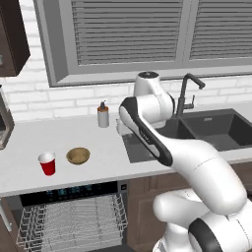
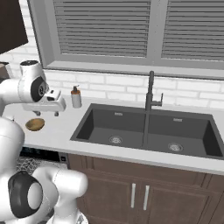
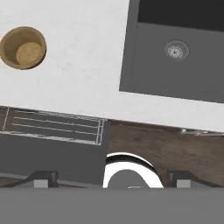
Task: Pick up the cup and bowl from the counter, place them in the dishwasher, and close the dishwasher door.
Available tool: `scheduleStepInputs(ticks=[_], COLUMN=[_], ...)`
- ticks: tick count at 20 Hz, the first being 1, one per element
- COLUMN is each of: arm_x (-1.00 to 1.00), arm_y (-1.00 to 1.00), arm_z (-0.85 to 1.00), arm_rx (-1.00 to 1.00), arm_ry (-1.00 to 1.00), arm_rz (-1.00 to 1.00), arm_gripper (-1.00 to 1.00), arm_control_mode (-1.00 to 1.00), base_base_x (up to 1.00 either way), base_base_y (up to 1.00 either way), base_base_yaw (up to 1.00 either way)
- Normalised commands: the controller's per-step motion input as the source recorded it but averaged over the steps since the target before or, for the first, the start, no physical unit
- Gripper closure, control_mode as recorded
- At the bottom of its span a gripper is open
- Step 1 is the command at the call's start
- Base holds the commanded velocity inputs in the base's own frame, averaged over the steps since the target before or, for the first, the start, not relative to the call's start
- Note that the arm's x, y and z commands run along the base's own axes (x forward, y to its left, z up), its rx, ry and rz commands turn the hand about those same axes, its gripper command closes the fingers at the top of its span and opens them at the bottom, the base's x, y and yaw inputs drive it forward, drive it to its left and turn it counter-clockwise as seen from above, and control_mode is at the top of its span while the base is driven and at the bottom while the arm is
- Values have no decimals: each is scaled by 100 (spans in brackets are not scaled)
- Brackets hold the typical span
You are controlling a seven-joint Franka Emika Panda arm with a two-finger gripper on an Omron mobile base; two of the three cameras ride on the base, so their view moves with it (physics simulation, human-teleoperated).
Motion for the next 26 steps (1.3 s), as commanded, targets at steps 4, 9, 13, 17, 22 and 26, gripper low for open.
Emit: scheduleStepInputs(ticks=[4, 9, 13, 17, 22, 26], arm_x=[16, 34, 73, 86, 67, 56], arm_y=[79, 36, 44, 58, 59, 27], arm_z=[-27, -20, -20, -19, -30, -62], arm_rx=[-1, 0, 0, 0, 0, 0], arm_ry=[3, 8, 16, 13, 8, -4], arm_rz=[0, 0, 0, -1, -4, -2], arm_gripper=[-100, -100, -100, -100, -100, -100], arm_control_mode=[-100, -100, -100, -100, -100, -100], base_base_x=[0, 0, 0, 0, 0, 0], base_base_y=[0, 0, 0, 0, 0, 0], base_base_yaw=[0, 0, 0, 0, 0, 0])
